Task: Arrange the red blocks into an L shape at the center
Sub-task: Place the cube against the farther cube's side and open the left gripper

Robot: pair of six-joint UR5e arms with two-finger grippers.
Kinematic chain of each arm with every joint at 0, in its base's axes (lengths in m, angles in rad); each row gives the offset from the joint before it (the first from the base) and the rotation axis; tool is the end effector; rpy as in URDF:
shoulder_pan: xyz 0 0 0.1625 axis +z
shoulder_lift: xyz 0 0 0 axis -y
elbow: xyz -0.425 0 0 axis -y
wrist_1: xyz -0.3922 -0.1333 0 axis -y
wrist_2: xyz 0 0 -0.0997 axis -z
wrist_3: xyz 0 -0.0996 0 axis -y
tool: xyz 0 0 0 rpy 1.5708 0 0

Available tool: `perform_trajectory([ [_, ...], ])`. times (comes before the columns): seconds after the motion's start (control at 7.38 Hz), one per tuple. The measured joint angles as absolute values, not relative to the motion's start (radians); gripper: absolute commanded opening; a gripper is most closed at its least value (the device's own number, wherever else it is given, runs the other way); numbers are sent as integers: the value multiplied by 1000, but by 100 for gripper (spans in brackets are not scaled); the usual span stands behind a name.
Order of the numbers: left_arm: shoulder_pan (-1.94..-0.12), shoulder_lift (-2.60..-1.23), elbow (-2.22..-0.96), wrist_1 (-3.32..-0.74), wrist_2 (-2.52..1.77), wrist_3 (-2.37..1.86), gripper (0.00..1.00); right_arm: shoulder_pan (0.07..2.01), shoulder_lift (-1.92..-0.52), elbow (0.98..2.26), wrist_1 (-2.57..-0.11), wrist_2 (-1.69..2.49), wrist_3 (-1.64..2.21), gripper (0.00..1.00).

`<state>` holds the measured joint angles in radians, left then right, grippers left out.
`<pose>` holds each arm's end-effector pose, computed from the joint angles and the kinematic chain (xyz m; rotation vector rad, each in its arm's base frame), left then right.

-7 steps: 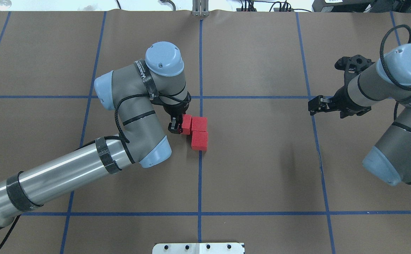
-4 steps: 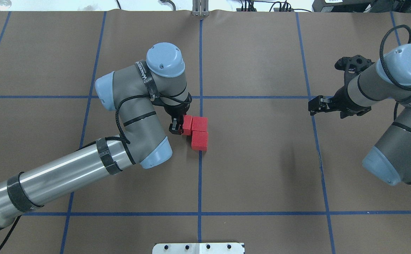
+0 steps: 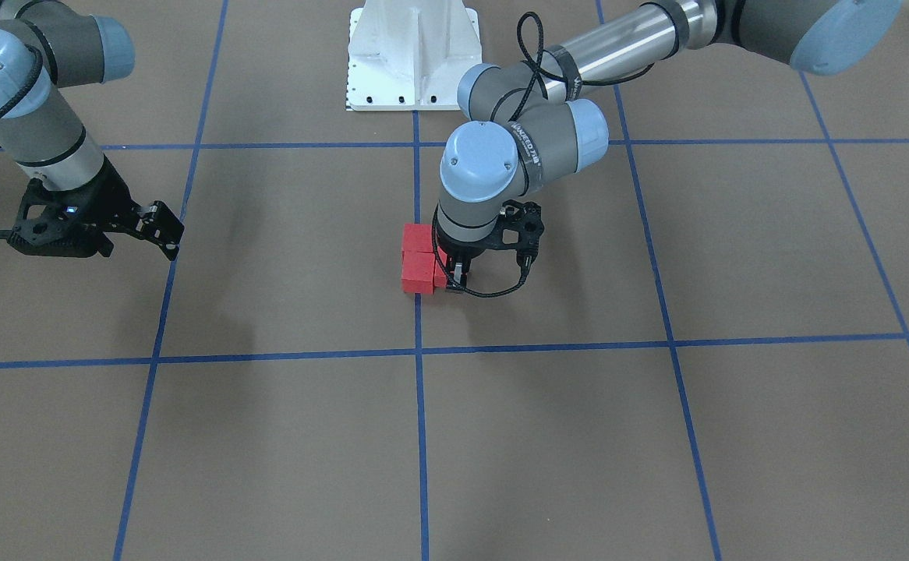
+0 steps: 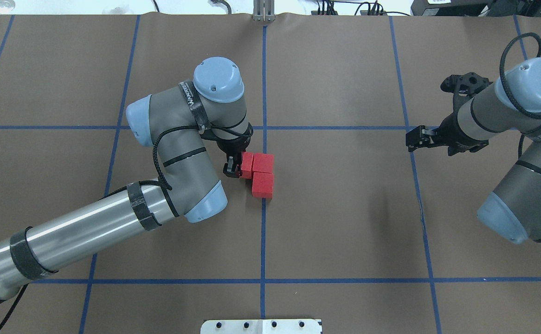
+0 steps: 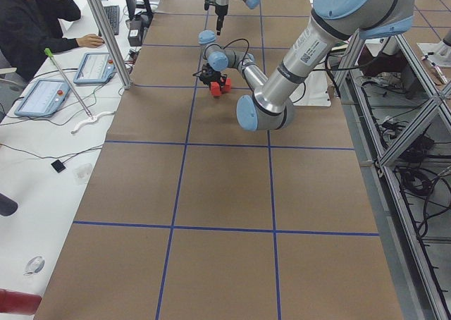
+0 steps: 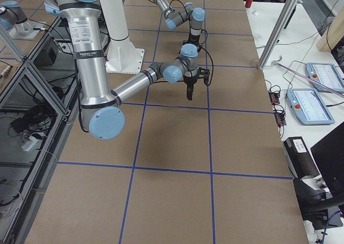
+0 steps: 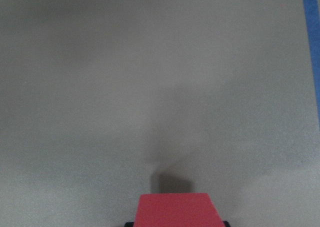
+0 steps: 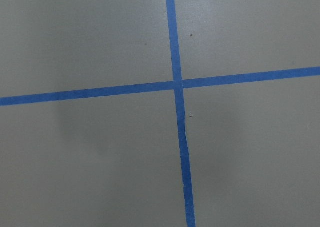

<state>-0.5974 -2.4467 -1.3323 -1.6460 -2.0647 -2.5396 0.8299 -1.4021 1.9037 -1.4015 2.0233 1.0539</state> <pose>0.5919 -0.5068 0.2024 -0.6396 0.6452 -1.2914 -0.3043 -0.4657 0.4011 0.0709 -0.7867 0.1448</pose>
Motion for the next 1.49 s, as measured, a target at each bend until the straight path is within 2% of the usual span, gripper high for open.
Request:
perform_trajectory([
  [1.49,-595,-2449,-1319,-1660,-2046,-2545,0,830,-1393,1897,-1402,2023,1054,100],
])
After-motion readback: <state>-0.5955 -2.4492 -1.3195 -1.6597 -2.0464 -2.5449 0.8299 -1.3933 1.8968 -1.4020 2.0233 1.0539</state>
